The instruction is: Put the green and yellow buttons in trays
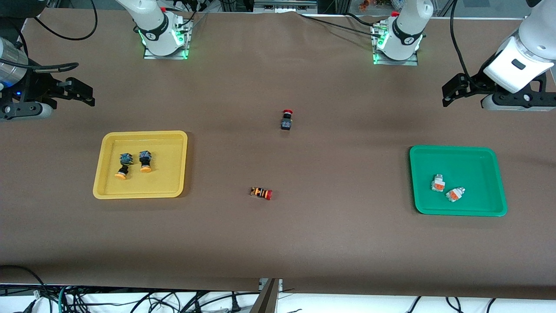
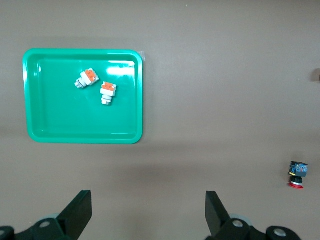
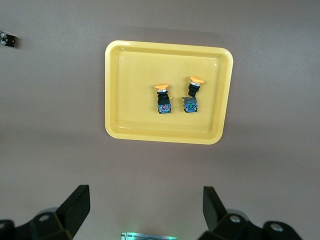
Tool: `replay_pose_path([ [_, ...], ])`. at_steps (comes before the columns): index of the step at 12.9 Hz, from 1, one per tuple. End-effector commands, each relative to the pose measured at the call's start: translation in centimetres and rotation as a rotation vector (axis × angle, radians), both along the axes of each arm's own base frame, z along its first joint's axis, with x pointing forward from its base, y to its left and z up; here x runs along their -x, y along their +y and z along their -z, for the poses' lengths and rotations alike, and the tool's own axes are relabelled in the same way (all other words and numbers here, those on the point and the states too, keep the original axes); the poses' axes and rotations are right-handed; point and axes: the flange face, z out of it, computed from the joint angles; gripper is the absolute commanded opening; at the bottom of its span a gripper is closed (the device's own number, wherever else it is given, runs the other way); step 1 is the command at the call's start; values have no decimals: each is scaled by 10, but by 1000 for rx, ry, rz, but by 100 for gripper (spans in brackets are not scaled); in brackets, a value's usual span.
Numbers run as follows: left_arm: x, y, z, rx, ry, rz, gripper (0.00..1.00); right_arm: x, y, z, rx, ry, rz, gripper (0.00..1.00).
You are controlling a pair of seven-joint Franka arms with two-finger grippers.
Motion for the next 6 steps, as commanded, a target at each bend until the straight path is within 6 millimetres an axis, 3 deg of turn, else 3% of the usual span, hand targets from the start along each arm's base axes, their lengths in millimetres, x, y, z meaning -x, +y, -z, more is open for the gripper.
replay_pose_path([
  [1, 7, -4, 3, 19, -8, 6, 100, -1, -1, -6, 4, 5, 14, 100],
  [6, 6, -8, 4, -21, -4, 27, 100, -1, -1, -5, 4, 7, 14, 100],
])
